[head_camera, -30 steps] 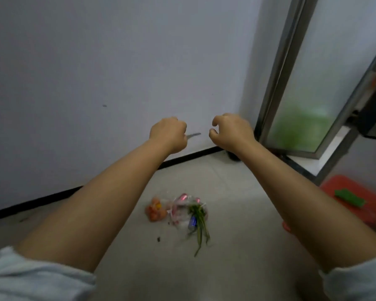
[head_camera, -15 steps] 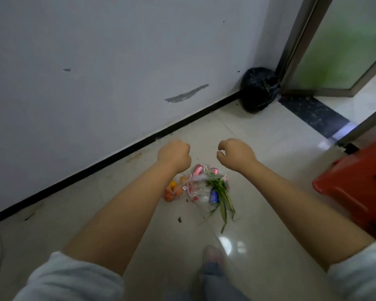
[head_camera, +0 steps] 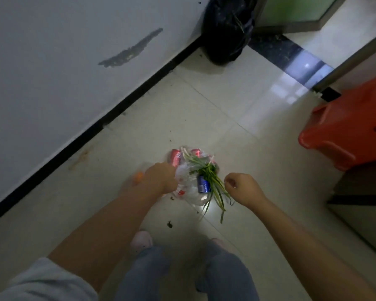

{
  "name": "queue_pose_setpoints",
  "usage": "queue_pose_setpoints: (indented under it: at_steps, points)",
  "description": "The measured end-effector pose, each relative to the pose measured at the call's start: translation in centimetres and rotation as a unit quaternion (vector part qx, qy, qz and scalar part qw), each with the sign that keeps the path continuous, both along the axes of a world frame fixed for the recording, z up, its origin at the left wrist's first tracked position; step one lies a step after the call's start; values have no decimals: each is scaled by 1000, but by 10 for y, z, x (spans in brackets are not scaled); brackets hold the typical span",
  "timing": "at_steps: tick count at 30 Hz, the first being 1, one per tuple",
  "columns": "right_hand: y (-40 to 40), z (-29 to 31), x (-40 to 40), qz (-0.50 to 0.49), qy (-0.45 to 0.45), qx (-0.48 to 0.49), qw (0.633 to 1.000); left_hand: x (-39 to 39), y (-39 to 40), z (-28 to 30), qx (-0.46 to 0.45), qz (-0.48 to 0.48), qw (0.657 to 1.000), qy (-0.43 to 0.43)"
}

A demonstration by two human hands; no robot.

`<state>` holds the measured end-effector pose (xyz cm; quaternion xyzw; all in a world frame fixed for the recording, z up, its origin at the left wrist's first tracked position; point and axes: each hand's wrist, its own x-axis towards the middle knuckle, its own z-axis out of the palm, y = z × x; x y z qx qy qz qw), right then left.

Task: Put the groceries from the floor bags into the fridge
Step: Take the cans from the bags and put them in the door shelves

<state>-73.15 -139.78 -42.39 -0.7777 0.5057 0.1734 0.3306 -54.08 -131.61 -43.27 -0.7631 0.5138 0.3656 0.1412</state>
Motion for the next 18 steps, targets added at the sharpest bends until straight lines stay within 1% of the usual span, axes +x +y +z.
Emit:
queue_pose_setpoints:
  at_steps: [5, 8, 11, 13, 15, 17, 18]
  points:
    - [-4, -154, 19, -41, 28, 5, 999, 12, -29, -156, 9, -36, 999, 31]
    - [-6, -257, 29, -19, 47, 11, 999, 9, -37, -267, 25, -67, 997, 32]
    - [-8, -344, 27, -4, 84, -6, 996, 5, -42, -366, 20, -99, 995, 19]
    - [-6, -395, 23, -1, 96, -8, 995, 3, -50, -418, 9, -116, 993, -8]
    - [-6, -441, 20, -6, 91, -17, 996, 4, -61, -459, -27, -124, 990, -56]
    - [-3, -477, 21, 16, 112, -30, 993, 6, -67, -486, -70, -120, 986, -95]
    - [-2, -491, 22, 17, 123, -53, 991, 9, -68, -495, -90, -120, 983, -109]
